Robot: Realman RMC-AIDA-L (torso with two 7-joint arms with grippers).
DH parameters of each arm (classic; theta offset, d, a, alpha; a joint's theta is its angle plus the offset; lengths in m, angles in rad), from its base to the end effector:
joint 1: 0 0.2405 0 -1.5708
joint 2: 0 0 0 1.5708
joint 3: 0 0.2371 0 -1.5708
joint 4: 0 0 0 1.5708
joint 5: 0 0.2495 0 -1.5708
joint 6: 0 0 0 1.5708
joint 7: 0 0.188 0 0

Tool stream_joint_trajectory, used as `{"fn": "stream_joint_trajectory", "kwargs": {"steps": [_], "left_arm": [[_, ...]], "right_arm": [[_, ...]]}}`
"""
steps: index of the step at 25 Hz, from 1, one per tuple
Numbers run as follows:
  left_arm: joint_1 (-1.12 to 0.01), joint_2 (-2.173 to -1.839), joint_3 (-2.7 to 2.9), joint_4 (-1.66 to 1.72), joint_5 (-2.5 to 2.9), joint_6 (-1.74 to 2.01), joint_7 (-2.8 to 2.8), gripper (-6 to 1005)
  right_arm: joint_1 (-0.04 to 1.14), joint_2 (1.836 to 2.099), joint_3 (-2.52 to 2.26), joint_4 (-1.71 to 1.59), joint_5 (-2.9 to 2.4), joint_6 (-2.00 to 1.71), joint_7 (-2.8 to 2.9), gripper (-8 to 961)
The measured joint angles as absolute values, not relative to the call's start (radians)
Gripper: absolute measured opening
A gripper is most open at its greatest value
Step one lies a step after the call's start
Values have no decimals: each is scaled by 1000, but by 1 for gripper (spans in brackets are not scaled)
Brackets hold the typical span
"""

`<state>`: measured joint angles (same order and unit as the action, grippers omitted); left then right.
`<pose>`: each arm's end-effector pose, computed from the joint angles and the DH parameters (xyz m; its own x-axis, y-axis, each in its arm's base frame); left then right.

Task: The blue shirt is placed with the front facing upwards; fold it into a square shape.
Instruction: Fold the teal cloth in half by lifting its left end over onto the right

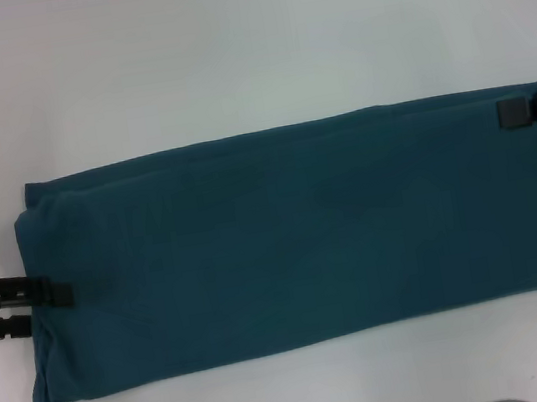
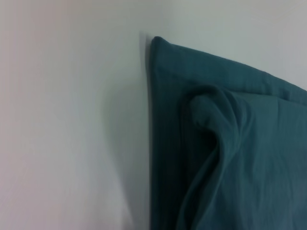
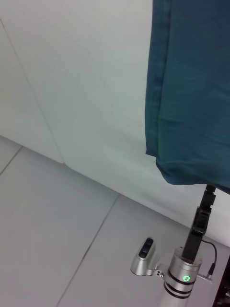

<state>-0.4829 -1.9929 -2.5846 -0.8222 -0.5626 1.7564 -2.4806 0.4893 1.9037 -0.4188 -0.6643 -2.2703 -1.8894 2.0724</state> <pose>-0.3476 0.3072 0.0285 -0.0001 0.9945 0.1049 0.9992 0.0043 -0.0394 0.3094 0.3186 0.0616 0.3138 -0.8744 -0.3701 -0.8875 -0.4086 0.2129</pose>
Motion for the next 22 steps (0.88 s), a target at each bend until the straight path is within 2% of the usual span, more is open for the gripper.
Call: {"fn": "stream_joint_trajectory", "kwargs": {"steps": [22], "left_arm": [[-515,-2011,-2585,-783,-563,1756,-2475,916]], "right_arm": [[488,1902,-423,-666,-2270,-1891,2072,895]]}}
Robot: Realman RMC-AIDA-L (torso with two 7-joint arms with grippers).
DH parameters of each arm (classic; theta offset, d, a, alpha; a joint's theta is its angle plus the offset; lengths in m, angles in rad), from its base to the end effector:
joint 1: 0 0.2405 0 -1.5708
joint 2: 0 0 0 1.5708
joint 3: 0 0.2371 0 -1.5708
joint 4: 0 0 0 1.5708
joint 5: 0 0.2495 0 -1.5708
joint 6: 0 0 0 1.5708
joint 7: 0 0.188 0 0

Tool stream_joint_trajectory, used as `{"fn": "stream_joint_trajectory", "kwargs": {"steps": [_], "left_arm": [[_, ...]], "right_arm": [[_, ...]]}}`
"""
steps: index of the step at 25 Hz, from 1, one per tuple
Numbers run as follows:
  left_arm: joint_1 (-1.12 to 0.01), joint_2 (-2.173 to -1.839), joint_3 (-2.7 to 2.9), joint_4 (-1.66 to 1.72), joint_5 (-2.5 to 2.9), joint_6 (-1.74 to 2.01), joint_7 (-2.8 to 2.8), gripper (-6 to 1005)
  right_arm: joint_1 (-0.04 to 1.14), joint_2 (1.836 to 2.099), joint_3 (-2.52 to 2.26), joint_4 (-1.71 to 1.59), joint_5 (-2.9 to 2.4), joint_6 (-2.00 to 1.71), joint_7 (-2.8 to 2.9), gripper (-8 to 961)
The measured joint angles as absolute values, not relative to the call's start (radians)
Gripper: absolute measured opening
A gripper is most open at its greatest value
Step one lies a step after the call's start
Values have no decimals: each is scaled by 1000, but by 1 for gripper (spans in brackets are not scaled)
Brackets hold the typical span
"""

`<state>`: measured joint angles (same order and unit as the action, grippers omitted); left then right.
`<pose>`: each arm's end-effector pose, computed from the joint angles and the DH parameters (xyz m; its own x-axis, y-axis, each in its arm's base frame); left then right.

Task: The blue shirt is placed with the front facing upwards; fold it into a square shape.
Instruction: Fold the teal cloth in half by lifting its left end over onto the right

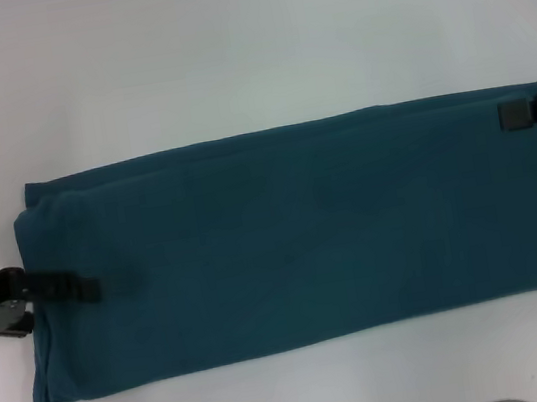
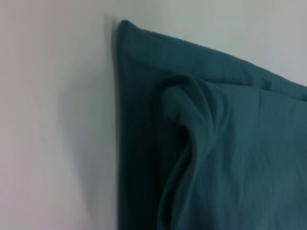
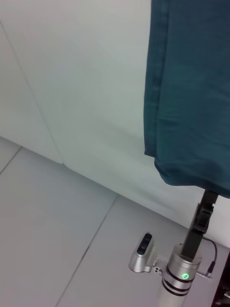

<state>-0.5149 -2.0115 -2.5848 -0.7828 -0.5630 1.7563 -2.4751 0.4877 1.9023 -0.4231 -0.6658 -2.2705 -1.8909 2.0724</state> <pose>-0.3349 0.3104 0.0115 0.0147 0.9972 0.0731 0.9999 -0.0149 0.0022 0.3098 0.3179 0.0620 0.3159 -0.8753 -0.3661 -0.8879 -0.4088 0.2111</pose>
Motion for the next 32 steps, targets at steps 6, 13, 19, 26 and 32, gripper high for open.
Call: {"fn": "stream_joint_trajectory", "kwargs": {"steps": [6,13,19,26,32], "left_arm": [[-534,-2029,-2575,-782,-563,1756,-2475,916],[-569,-2047,-2552,-769,-574,1758,-2471,900],[-551,-2048,-2570,-821,-626,1808,-2436,866],[-540,-2037,-2561,-825,-662,1837,-2407,645],[-538,-2041,-2559,-832,-658,1839,-2400,520]], "right_arm": [[488,1902,-425,-667,-2271,-1891,2072,895],[488,1902,-425,-669,-2272,-1891,2072,895],[488,1902,-423,-668,-2271,-1899,2072,895],[492,1902,-417,-670,-2266,-1912,2072,895],[498,1902,-418,-670,-2266,-1914,2075,895]]}}
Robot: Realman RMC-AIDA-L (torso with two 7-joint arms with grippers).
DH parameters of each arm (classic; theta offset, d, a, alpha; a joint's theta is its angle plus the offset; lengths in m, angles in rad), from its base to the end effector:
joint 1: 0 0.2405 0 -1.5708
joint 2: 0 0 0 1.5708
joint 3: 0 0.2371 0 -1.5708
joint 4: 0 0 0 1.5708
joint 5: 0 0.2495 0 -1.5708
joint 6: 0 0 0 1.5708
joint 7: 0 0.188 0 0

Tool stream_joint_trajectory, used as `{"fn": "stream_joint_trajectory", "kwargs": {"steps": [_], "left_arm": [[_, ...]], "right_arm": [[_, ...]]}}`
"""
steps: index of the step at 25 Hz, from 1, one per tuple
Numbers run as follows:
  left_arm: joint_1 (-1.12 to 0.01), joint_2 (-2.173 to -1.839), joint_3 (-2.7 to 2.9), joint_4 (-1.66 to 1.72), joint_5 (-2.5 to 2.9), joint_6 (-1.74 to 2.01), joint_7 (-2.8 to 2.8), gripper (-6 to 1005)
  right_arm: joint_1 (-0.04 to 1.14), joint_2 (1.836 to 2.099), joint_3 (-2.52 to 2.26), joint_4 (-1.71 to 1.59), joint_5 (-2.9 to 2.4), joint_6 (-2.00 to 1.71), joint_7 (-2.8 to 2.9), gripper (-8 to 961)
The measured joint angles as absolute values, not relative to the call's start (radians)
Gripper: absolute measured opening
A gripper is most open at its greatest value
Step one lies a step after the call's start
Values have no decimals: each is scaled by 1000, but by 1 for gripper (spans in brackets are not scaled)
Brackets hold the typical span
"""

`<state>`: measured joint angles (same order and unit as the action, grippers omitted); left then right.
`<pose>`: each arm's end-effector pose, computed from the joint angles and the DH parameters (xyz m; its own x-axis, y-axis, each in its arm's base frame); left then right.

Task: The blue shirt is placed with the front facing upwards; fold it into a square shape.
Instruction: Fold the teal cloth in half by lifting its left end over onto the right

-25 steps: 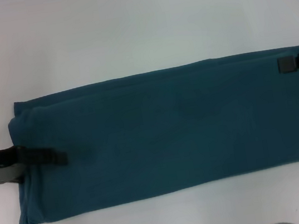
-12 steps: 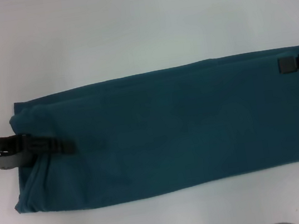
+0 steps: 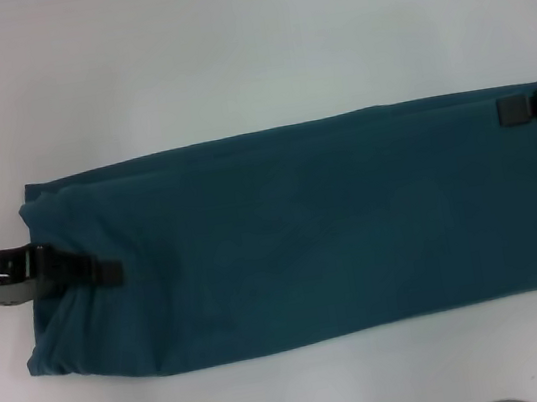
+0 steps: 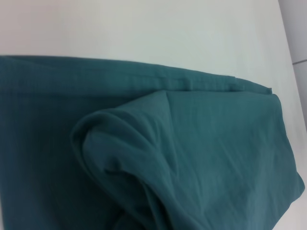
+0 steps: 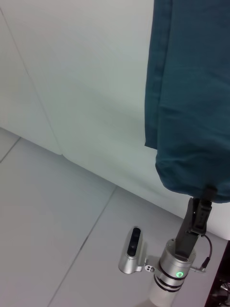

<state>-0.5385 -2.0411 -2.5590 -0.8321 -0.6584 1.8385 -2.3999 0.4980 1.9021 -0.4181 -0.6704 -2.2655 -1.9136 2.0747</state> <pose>-0.2965 0.3178 0.0077 0.1701 0.9829 0.0704 0.9788 -0.1768 0.1033 0.3034 0.3189 0.0640 0.3273 -0.8715 -0.3653 -0.8764 -0.4245 0.2274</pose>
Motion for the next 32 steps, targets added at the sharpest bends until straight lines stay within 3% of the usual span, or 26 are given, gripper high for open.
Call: {"fn": "stream_joint_trajectory", "kwargs": {"steps": [3,11,32], "left_arm": [[-538,-2042,-2559,-832,-657,1839,-2400,457],[-538,-2042,-2559,-833,-657,1842,-2404,58],[-537,-2042,-2559,-833,-660,1849,-2402,57]], "right_arm": [[498,1902,-418,-671,-2266,-1914,2077,895],[499,1902,-420,-671,-2266,-1914,2081,895],[501,1902,-423,-667,-2266,-1911,2083,894]]}}
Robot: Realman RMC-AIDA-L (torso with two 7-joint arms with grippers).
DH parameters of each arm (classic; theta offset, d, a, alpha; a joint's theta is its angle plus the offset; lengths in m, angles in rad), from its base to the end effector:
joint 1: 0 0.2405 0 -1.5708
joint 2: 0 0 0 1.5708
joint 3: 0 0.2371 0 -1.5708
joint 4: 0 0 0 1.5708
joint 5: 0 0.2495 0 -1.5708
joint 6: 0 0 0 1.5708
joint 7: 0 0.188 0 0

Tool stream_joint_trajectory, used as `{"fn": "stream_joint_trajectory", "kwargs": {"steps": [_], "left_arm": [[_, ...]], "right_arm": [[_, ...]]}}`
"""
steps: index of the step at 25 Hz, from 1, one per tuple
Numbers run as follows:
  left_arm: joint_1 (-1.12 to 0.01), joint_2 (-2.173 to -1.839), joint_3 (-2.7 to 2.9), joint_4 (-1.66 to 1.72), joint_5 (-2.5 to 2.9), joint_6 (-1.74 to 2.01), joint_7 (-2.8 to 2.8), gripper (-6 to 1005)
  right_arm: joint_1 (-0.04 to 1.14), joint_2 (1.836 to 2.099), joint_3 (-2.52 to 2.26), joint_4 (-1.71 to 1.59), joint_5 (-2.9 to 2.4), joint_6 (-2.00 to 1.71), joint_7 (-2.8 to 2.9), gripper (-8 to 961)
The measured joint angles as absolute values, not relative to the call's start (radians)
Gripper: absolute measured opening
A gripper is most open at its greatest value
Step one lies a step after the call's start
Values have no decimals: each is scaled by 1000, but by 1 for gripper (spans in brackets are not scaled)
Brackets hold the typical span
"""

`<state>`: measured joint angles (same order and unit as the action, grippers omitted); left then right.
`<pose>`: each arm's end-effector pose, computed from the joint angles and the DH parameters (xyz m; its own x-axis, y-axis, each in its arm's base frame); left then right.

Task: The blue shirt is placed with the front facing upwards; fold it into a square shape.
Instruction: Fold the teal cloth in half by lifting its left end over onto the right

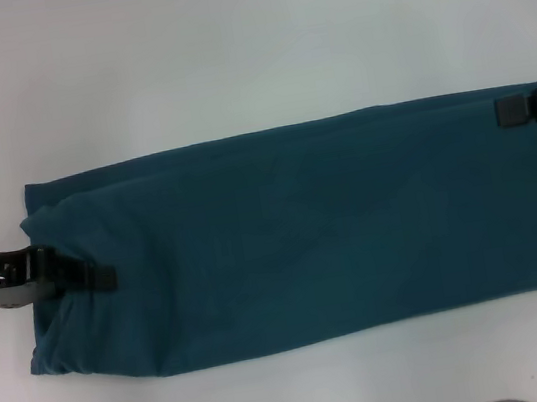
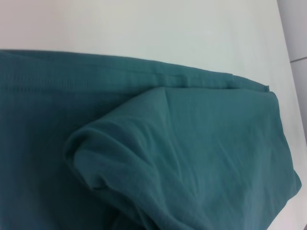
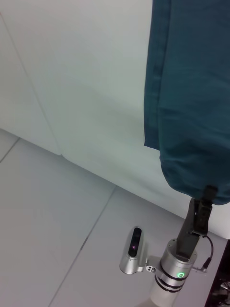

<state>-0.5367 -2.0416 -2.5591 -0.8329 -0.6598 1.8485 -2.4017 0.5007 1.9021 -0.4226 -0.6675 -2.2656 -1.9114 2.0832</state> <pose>-0.2957 0.3158 0.0078 0.1681 0.9837 0.0642 0.9784 -0.1744 0.1110 0.3027 0.3195 0.0629 0.3221 -0.8758 -0.3596 -0.8786 -0.4180 0.2310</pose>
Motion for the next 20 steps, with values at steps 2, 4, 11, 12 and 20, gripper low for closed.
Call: {"fn": "stream_joint_trajectory", "kwargs": {"steps": [2,4,11,12,20], "left_arm": [[-537,-2042,-2559,-833,-660,1849,-2402,57],[-538,-2042,-2559,-833,-660,1848,-2402,57],[-538,-2042,-2559,-833,-660,1848,-2405,57],[-538,-2042,-2559,-833,-659,1848,-2405,57],[-540,-2042,-2559,-833,-657,1848,-2405,57]], "right_arm": [[501,1902,-423,-667,-2266,-1911,2083,894],[501,1902,-423,-667,-2266,-1911,2083,894],[504,1902,-424,-666,-2266,-1910,2083,894],[505,1902,-424,-666,-2266,-1910,2083,894],[506,1902,-425,-664,-2265,-1909,2083,894]]}}
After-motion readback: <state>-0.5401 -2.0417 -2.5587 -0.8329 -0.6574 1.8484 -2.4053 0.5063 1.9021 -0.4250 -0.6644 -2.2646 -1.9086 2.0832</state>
